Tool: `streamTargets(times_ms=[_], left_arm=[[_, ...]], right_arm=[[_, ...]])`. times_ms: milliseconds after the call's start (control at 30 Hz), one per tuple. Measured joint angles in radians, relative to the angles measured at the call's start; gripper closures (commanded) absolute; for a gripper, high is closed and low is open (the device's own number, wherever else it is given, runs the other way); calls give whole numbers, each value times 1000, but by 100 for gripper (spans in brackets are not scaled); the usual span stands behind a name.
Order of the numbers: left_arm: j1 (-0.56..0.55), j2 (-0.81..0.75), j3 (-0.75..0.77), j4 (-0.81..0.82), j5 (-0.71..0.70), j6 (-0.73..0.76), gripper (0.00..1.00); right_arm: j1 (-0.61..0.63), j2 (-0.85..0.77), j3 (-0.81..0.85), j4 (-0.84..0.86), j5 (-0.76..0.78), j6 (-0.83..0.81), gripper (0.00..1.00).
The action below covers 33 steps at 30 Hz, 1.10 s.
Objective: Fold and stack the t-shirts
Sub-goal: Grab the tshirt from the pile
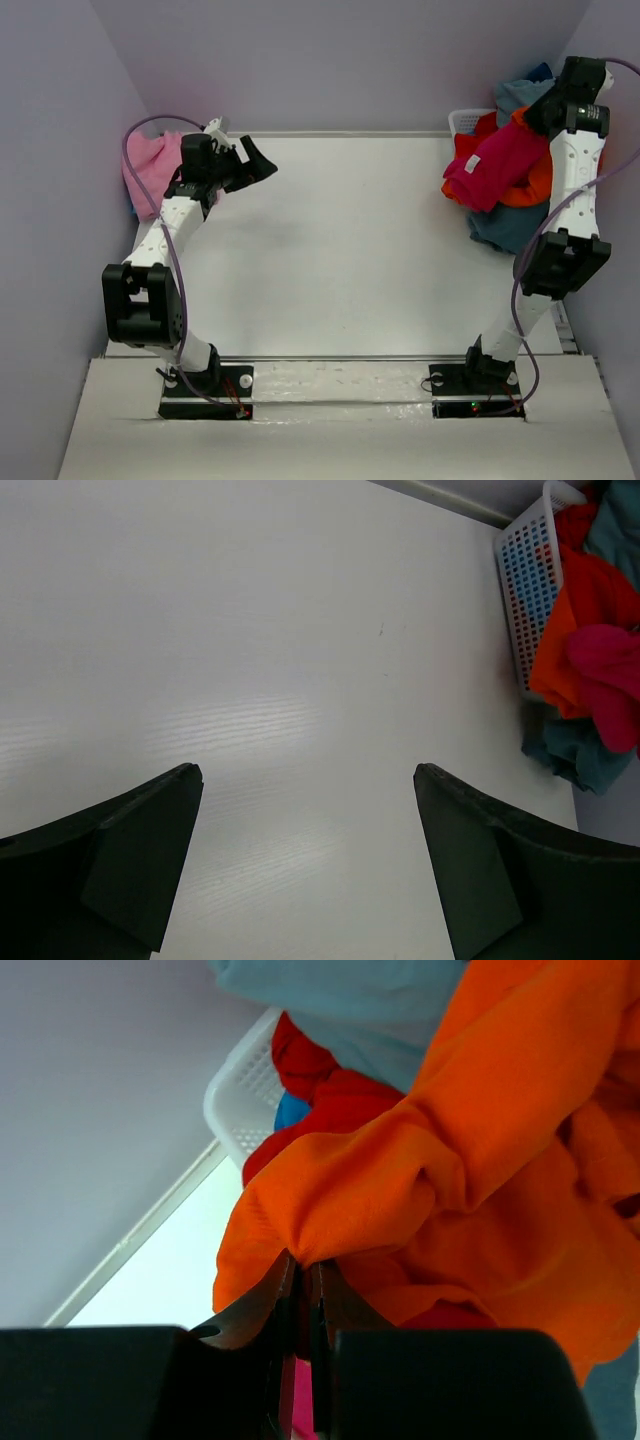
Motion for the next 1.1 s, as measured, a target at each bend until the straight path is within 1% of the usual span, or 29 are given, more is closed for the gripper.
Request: streamTargets(times_ms=[300,467,700,767,833,867,900,933,1033,1100], left_arm=[[-6,7,0,0,9,0,1],[-12,8,0,0,11,0,1],[-16,8,0,0,12,0,1],[-15,8,0,0,12,0,1],[-15,8,0,0,12,0,1],[-15,8,0,0,12,0,1],[-15,8,0,0,12,1,1],[-16,8,0,0,12,1,1],[-21,8,0,0,12,1,1],[-23,8,0,0,13,1,1]], right_arm=[[-86,6,18,-30,27,35,93],[-126,-54,-68,-13,44,71,93],[-146,-75,-69,-13,71,89,93],[-146,-76,-92,2,61,90,90],[-147,-76,-124,18,47,90,81],[-147,-75,-149,28,34,89,64],[-147,-74,-166,34,18,86,54],[-147,-72,-184,37,1,86,35],[-147,-60,-200,41,-43,74,17],[-147,-55,-200,48,-72,68,11]])
